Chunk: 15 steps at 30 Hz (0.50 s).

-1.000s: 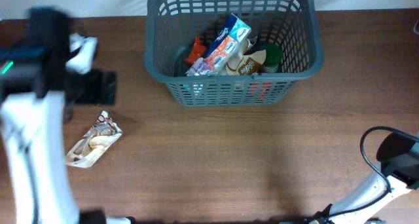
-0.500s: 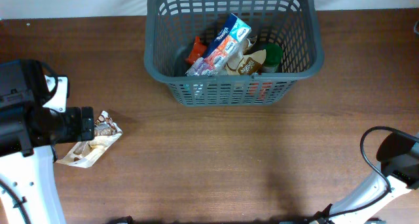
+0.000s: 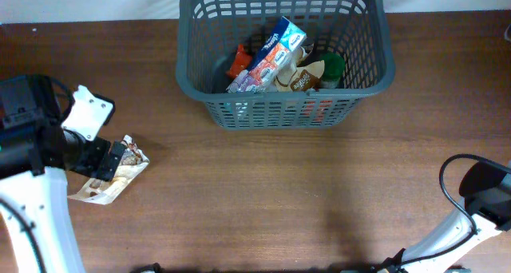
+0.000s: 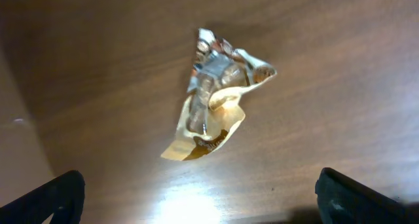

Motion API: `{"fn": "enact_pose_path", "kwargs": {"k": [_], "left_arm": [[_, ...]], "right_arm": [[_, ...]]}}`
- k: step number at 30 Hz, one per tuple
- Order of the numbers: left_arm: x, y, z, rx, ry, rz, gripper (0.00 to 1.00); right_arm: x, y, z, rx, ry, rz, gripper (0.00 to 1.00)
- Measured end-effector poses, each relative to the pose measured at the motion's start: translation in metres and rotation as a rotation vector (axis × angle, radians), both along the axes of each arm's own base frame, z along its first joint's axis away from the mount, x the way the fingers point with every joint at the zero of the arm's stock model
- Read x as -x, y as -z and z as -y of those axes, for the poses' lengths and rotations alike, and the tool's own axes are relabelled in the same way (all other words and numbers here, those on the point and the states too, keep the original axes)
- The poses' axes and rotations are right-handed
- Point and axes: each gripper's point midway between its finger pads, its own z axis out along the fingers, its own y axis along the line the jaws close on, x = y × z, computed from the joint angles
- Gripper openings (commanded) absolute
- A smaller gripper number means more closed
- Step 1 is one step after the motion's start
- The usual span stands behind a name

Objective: Pack container
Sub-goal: 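Lower the left gripper and grasp the clear dried-mushroom bag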

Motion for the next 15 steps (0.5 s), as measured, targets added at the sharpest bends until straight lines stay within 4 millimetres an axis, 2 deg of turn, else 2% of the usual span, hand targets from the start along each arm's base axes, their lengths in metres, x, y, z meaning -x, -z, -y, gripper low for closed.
{"fn": "enact_pose_path", "kwargs": {"k": [7, 11, 15], "left_arm": [[-0.005, 0.088, -0.026, 0.084, -0.019, -0.199, 1.00], [-0.011, 0.110, -0.030, 0.113, -0.019, -0.254, 0.99], [-0.022, 0.121, -0.020, 0.193, 0.002, -0.242, 1.00]], "right_arm": [[0.000, 0.000, 0.000, 0.000, 0.000, 0.000, 0.99], [0.000, 0.000, 0.000, 0.000, 0.001, 0.000, 0.99], [0.000, 0.000, 0.000, 0.000, 0.000, 0.000, 0.99]]}}
